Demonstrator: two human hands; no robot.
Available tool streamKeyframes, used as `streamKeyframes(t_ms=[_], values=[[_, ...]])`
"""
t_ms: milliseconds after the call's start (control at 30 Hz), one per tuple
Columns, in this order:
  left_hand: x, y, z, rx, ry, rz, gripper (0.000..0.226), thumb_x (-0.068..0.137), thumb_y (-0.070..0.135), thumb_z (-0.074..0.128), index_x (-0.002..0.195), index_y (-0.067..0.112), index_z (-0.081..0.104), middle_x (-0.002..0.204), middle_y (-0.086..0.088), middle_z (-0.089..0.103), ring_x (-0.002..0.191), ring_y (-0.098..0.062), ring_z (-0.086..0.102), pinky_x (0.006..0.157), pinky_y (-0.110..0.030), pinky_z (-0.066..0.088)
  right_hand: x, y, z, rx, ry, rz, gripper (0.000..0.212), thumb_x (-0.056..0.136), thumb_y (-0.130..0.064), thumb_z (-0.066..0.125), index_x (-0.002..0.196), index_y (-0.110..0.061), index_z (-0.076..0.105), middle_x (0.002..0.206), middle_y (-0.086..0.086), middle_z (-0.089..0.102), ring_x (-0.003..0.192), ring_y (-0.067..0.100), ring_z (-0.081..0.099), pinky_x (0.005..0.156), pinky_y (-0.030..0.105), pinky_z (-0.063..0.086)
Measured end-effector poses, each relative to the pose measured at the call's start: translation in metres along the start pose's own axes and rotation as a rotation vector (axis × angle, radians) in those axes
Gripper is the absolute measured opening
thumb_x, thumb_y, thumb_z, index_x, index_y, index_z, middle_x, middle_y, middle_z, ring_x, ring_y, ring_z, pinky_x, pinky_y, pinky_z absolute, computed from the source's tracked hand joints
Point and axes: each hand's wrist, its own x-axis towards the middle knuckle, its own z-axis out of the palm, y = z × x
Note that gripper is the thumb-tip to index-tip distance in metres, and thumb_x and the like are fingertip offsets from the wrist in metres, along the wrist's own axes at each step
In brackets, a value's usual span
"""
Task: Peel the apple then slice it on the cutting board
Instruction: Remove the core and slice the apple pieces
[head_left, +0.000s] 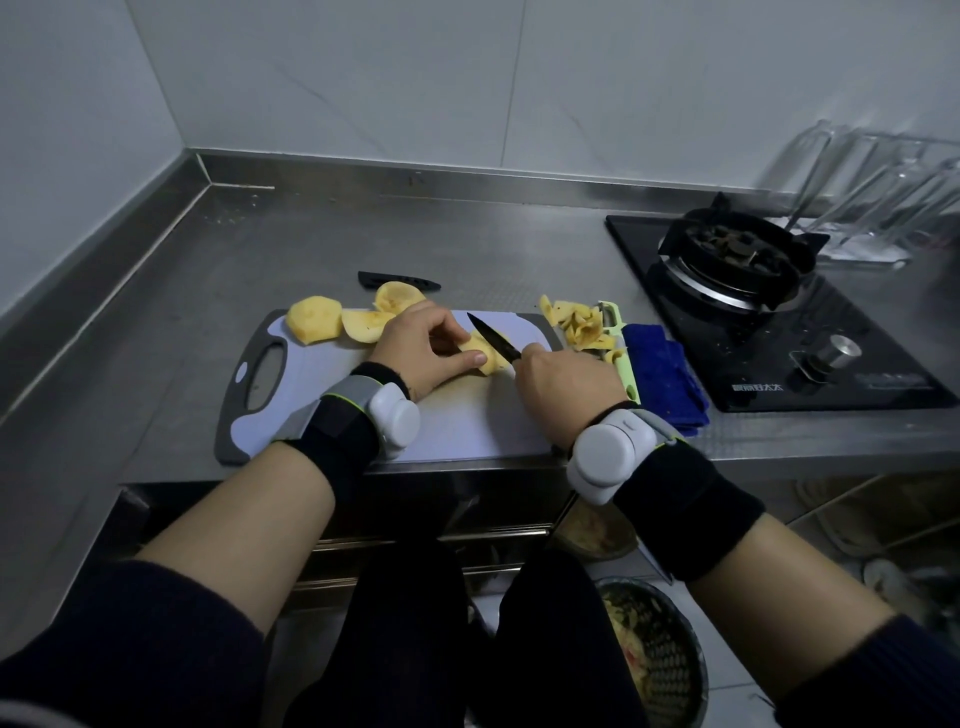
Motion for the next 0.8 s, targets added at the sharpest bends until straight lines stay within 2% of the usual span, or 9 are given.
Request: streamKeyframes(t_ms=[67, 167, 300, 400, 533, 800], values=[[0.0, 0.0, 0.0, 0.01, -0.001, 0.009, 0.027, 0.069, 0.025, 0.087, 0.081, 0.013, 0.066, 0.086, 0.007, 0.056, 0.077, -0.005, 0.058, 0.075, -0.014, 0.05, -0.001, 0.0, -0.001, 0.002, -0.003, 0.004, 0.013, 0.1, -0.017, 0.035, 0.092, -0.012, 0.043, 0.075, 0.005, 0.049, 0.071, 0.029, 0.056, 0.063, 0.036, 0.044], [0.0, -0.002, 0.0, 0.017, 0.0, 0.016, 0.027, 0.068, 0.026, 0.087, 0.078, 0.016, 0.064, 0.085, 0.008, 0.056, 0.08, -0.012, 0.06, 0.08, -0.029, 0.054, -0.004, 0.0, 0.0, -0.007, -0.003, 0.008, 0.013, 0.1, -0.018, 0.036, 0.093, -0.012, 0.044, 0.075, 0.005, 0.047, 0.069, 0.027, 0.05, 0.061, 0.036, 0.043], [0.001, -0.003, 0.0, 0.015, -0.003, 0.009, 0.027, 0.068, 0.026, 0.087, 0.078, 0.017, 0.064, 0.087, 0.004, 0.058, 0.082, -0.016, 0.061, 0.082, -0.037, 0.055, -0.005, -0.001, 0.002, -0.014, 0.006, 0.018, 0.016, 0.101, -0.019, 0.035, 0.097, -0.011, 0.047, 0.076, 0.006, 0.049, 0.071, 0.028, 0.052, 0.061, 0.036, 0.043], [0.0, -0.003, 0.0, 0.012, -0.008, 0.006, 0.027, 0.068, 0.025, 0.087, 0.078, 0.016, 0.064, 0.086, 0.007, 0.057, 0.082, -0.014, 0.061, 0.082, -0.034, 0.054, -0.003, -0.005, 0.006, -0.037, -0.034, 0.008, 0.015, 0.1, -0.015, 0.034, 0.098, -0.01, 0.048, 0.091, 0.01, 0.064, 0.081, 0.032, 0.063, 0.062, 0.035, 0.038], [0.0, -0.003, 0.0, -0.007, -0.009, 0.012, 0.027, 0.067, 0.024, 0.088, 0.078, 0.016, 0.064, 0.087, 0.005, 0.058, 0.084, -0.016, 0.062, 0.083, -0.036, 0.055, 0.002, -0.012, 0.006, -0.056, -0.12, 0.022, 0.025, 0.1, -0.014, 0.03, 0.111, -0.007, 0.052, 0.107, 0.009, 0.065, 0.095, 0.032, 0.064, 0.066, 0.034, 0.036], [0.0, -0.003, 0.0, 0.004, -0.016, 0.024, 0.027, 0.069, 0.021, 0.086, 0.078, 0.018, 0.062, 0.086, 0.01, 0.054, 0.08, -0.01, 0.06, 0.083, -0.03, 0.054, 0.013, -0.007, 0.004, 0.03, -0.188, 0.074, 0.024, 0.099, -0.014, 0.036, 0.11, -0.008, 0.056, 0.108, 0.009, 0.064, 0.096, 0.03, 0.063, 0.071, 0.035, 0.041]])
